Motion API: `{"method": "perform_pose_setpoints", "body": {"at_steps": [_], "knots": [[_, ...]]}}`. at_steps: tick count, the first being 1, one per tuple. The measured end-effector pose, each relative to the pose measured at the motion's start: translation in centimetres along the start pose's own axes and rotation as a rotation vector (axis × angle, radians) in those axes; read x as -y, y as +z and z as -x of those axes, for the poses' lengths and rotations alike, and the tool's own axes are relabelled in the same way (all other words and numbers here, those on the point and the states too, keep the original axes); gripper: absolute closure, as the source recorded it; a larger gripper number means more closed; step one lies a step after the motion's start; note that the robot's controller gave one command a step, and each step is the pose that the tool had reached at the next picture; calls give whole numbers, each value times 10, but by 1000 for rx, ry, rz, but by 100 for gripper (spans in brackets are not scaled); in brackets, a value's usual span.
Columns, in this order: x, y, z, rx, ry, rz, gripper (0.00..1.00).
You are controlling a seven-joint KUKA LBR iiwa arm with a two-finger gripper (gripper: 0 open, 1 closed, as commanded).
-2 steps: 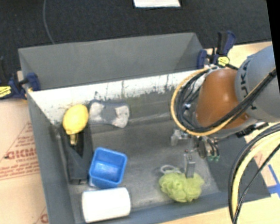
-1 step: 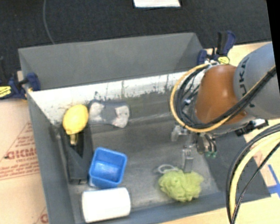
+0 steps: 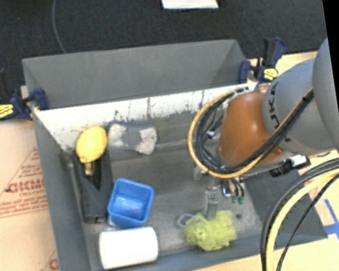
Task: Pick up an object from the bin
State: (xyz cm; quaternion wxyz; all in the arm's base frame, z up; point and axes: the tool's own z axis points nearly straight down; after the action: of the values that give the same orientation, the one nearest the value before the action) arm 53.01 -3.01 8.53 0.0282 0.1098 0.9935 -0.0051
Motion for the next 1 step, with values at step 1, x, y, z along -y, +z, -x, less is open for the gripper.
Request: {"method": "perform_pose_setpoints", "body": {"at_steps": [1], "knots": [[18, 5, -18, 18, 50, 4, 0]]}}
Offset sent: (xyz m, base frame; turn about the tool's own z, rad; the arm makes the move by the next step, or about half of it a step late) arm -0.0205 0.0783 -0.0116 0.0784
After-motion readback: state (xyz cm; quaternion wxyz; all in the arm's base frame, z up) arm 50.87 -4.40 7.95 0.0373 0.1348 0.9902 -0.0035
